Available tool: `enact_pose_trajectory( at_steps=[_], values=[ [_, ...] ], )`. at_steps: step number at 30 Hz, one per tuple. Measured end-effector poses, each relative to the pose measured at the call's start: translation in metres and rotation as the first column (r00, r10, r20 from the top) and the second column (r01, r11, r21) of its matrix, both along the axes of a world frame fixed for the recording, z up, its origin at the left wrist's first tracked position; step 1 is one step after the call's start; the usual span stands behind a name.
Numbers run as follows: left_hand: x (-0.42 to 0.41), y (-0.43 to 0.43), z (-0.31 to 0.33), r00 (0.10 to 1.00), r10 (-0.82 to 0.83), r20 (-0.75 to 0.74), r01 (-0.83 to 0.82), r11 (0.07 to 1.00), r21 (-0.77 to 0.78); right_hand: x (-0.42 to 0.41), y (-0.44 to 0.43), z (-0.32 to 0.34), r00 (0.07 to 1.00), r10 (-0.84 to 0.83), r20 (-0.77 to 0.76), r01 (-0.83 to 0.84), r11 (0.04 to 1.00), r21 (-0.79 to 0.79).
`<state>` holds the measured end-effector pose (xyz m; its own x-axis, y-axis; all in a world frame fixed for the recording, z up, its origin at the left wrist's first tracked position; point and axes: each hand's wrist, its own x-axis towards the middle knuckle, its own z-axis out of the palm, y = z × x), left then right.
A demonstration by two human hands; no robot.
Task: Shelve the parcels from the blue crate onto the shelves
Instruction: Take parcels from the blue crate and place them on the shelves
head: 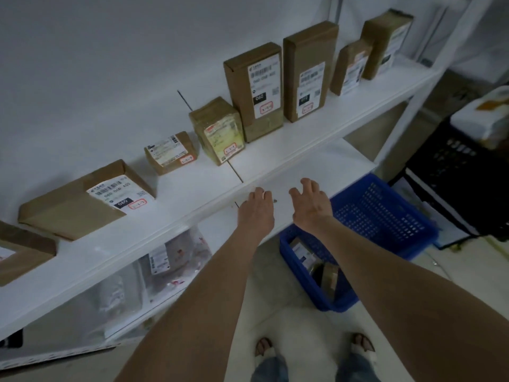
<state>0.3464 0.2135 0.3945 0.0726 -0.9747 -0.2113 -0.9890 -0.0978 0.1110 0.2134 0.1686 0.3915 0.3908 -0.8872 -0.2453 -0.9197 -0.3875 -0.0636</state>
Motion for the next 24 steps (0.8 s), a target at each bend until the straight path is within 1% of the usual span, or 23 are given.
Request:
enact_pose_trajectory(
  at_steps=[5,10,15,18,21,24],
  values=[
    [-0.061,-0.01,-0.025,1.0,-0.009,-0.007,0.01,0.996,0.09,-0.07,-0.014,-0.024,0.999,-0.031,0.007,0.03,0.996,0.086],
    [-0.149,-0.028,-0.055,0.998,0.063,-0.008,-0.061,0.983,0.171,-0.154,-0.039,-0.056,1.0,0.001,0.013,-0.004,0.983,0.183],
    [-0.239,-0.054,-0.083,0.987,0.149,-0.063,-0.125,0.949,0.288,-0.236,-0.074,-0.085,0.998,0.044,-0.045,-0.031,0.969,0.244],
    [-0.26,-0.06,-0.101,0.975,0.21,-0.078,-0.169,0.919,0.357,-0.255,-0.088,-0.104,0.994,0.081,-0.073,-0.056,0.956,0.288],
    [-0.263,-0.068,-0.122,0.963,0.261,-0.069,-0.215,0.896,0.388,-0.256,-0.098,-0.122,0.988,0.131,-0.08,-0.095,0.934,0.344],
    [-0.265,-0.081,-0.147,0.944,0.317,-0.094,-0.251,0.871,0.422,-0.257,-0.115,-0.149,0.984,0.16,-0.073,-0.121,0.916,0.383]
  ],
)
